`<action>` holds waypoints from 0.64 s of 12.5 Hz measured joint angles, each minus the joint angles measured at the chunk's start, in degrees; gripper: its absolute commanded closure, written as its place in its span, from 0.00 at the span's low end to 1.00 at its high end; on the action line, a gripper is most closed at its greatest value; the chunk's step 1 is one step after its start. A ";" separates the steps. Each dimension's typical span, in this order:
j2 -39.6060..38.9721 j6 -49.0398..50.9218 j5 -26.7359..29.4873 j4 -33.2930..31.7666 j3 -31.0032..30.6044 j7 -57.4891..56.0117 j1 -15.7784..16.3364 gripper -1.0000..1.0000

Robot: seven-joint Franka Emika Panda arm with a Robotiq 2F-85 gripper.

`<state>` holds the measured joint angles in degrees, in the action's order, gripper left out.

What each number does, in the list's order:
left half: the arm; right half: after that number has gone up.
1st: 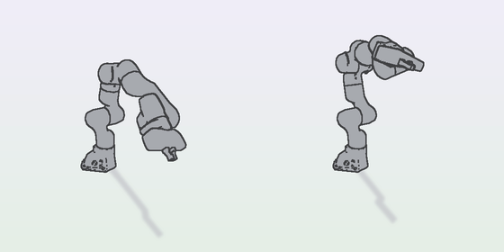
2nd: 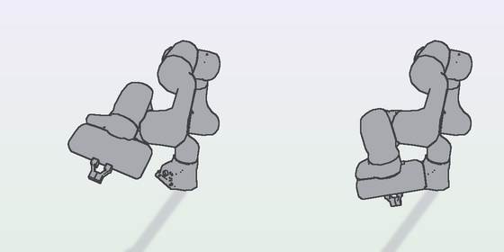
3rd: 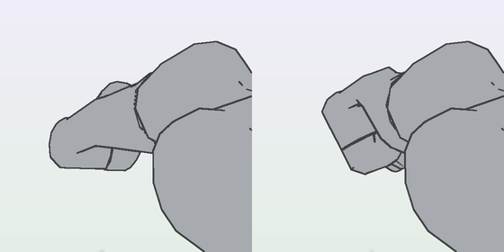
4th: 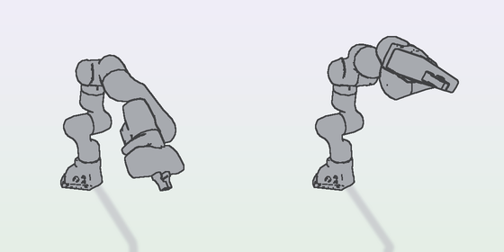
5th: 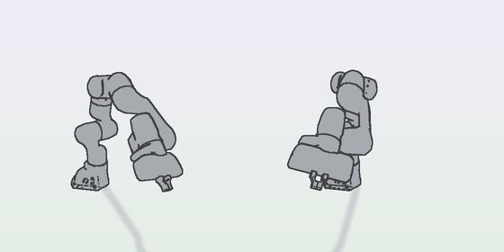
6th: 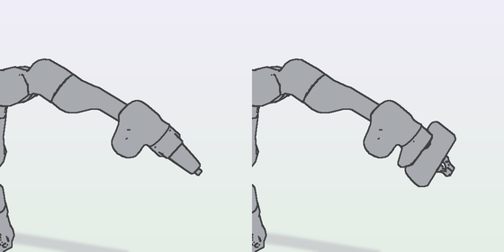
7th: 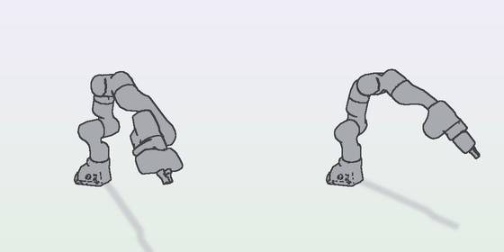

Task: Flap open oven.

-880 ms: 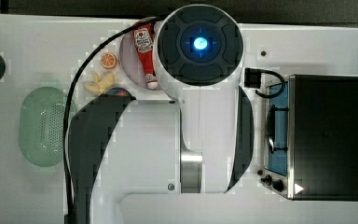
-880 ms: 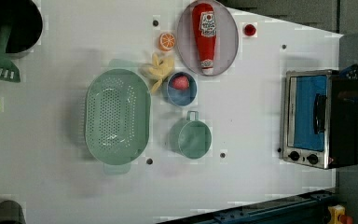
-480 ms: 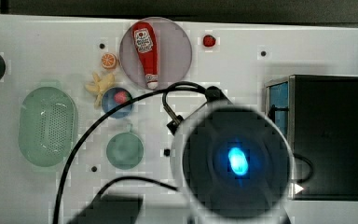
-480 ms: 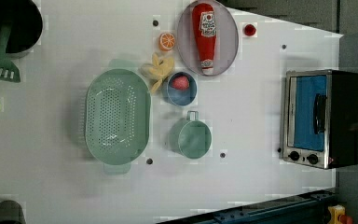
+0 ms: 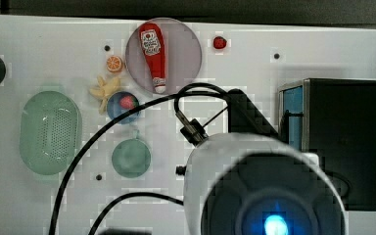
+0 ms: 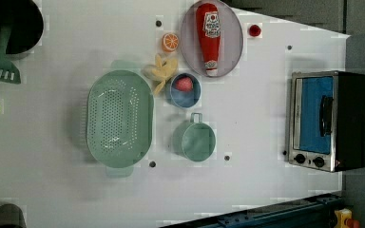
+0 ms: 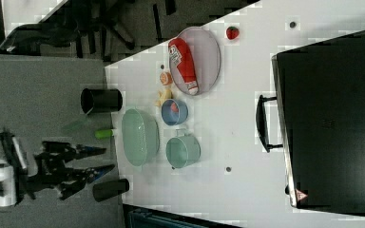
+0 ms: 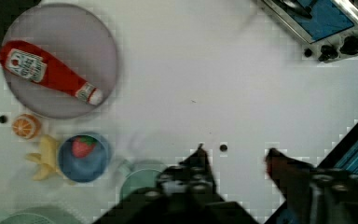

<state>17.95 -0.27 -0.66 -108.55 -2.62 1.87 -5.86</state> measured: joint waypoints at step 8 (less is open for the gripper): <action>-4.92 -1.99 0.14 -1.96 6.50 -13.57 -0.43 0.83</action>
<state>13.03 -2.26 -0.51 -110.51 3.87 -11.69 -6.30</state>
